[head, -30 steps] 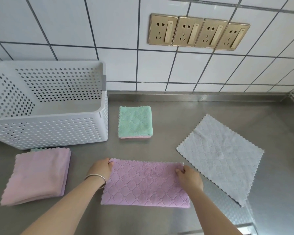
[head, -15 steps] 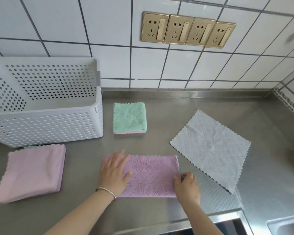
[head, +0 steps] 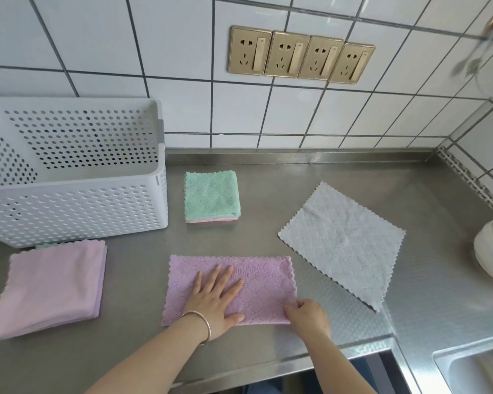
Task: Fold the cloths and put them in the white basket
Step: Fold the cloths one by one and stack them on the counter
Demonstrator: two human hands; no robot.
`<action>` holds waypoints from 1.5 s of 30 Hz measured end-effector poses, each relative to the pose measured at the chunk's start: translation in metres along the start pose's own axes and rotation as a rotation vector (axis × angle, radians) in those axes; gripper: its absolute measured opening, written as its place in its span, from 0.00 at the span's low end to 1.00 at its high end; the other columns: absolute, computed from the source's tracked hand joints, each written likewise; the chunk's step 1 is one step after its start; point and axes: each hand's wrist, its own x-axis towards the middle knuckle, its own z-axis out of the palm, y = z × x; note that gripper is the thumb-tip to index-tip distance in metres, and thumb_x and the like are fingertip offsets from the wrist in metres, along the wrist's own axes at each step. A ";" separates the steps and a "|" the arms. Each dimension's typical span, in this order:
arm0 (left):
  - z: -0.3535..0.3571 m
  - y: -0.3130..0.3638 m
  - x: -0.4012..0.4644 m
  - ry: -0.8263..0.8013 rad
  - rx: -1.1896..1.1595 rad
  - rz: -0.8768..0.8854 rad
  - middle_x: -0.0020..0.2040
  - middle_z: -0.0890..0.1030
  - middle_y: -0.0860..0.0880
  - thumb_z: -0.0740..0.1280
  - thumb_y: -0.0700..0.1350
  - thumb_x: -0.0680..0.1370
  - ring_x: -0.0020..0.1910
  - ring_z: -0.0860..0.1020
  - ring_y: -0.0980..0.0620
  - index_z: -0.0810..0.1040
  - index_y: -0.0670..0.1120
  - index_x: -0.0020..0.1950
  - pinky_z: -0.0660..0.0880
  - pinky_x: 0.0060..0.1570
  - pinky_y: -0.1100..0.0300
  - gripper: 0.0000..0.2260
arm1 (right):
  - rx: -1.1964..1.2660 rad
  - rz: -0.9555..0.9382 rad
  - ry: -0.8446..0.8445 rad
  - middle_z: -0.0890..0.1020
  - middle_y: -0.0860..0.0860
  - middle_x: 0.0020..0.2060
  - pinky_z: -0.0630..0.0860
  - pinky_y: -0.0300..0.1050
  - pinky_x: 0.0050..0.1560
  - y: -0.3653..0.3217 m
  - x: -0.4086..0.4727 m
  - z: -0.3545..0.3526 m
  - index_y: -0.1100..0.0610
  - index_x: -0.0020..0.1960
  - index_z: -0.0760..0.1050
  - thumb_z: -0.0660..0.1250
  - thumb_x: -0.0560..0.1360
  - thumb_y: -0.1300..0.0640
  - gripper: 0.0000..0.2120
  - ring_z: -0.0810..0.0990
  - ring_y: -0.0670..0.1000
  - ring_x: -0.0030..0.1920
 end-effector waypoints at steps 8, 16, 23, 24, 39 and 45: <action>-0.070 0.031 0.003 0.011 -0.746 -0.246 0.73 0.64 0.51 0.54 0.58 0.79 0.74 0.60 0.50 0.65 0.50 0.71 0.59 0.71 0.54 0.22 | 0.500 -0.292 0.214 0.77 0.53 0.39 0.70 0.39 0.34 -0.034 -0.040 0.005 0.56 0.42 0.70 0.63 0.73 0.63 0.04 0.74 0.51 0.37; -0.101 0.015 0.005 0.079 -1.321 -0.517 0.26 0.72 0.49 0.65 0.44 0.75 0.26 0.69 0.53 0.73 0.46 0.29 0.66 0.26 0.64 0.14 | 0.246 -0.877 0.406 0.79 0.49 0.48 0.68 0.40 0.45 -0.077 -0.072 0.053 0.54 0.40 0.74 0.61 0.62 0.56 0.08 0.73 0.50 0.45; -0.085 -0.024 -0.011 0.251 -1.151 -0.670 0.33 0.73 0.43 0.60 0.42 0.78 0.39 0.70 0.46 0.70 0.43 0.32 0.61 0.37 0.59 0.14 | -0.044 -1.078 0.347 0.71 0.50 0.67 0.66 0.40 0.62 -0.070 -0.067 0.071 0.51 0.64 0.67 0.63 0.61 0.53 0.30 0.68 0.49 0.64; -0.082 -0.031 -0.013 0.261 -1.120 -0.666 0.38 0.77 0.40 0.60 0.42 0.78 0.42 0.73 0.44 0.72 0.42 0.37 0.64 0.40 0.58 0.11 | -0.115 -1.068 0.332 0.70 0.50 0.69 0.66 0.43 0.65 -0.067 -0.064 0.074 0.51 0.66 0.66 0.62 0.61 0.50 0.32 0.67 0.49 0.67; -0.034 -0.062 -0.032 0.234 -1.051 -0.790 0.58 0.80 0.43 0.66 0.43 0.75 0.57 0.77 0.44 0.71 0.46 0.66 0.70 0.55 0.59 0.19 | -0.511 -0.905 0.226 0.76 0.47 0.64 0.78 0.47 0.57 -0.059 -0.048 0.094 0.54 0.65 0.65 0.56 0.59 0.47 0.34 0.65 0.47 0.66; -0.030 -0.066 -0.029 0.278 -1.036 -0.817 0.54 0.82 0.43 0.67 0.43 0.75 0.54 0.78 0.43 0.73 0.47 0.64 0.70 0.54 0.59 0.18 | -0.547 -0.921 0.217 0.75 0.48 0.65 0.68 0.49 0.65 -0.056 -0.049 0.095 0.53 0.66 0.66 0.57 0.61 0.46 0.33 0.64 0.49 0.67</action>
